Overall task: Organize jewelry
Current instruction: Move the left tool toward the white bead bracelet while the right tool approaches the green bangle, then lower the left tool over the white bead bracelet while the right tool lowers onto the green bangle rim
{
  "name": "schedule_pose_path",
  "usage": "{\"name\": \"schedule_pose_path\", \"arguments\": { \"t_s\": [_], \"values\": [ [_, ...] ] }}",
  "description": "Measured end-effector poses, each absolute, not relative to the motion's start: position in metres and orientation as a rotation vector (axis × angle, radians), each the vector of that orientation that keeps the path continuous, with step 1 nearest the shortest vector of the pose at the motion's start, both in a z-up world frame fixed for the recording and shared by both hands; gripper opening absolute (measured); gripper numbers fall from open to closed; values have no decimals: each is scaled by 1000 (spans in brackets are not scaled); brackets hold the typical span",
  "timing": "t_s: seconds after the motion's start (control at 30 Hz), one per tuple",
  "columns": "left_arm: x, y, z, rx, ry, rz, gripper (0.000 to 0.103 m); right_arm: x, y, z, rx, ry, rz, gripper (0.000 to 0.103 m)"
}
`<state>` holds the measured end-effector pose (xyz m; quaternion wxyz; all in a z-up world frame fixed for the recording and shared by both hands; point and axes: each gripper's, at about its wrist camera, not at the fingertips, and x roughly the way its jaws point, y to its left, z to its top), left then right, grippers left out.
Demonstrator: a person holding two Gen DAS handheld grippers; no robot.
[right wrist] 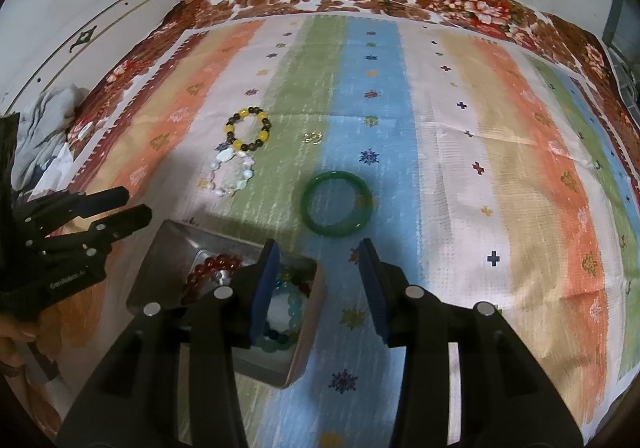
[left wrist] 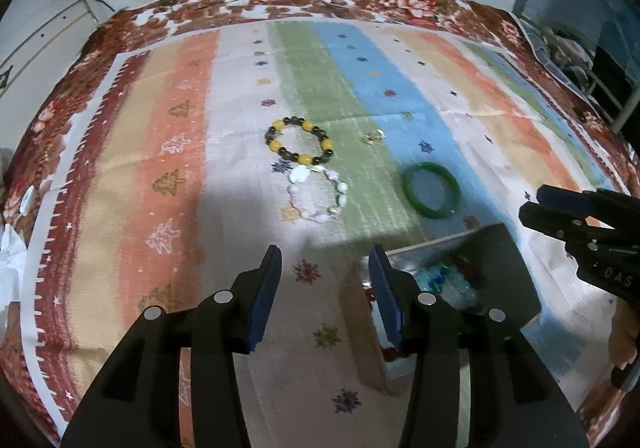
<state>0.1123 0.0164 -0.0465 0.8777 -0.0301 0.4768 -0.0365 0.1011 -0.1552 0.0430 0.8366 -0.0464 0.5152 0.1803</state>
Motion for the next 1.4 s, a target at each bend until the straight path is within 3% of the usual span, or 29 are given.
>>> {"name": "schedule_pose_path", "arguments": {
  "t_s": [1.4],
  "values": [
    [217,41,-77,-4,1088,-17,48,194,-148,-11,-121,1208,311,43]
  ]
}}
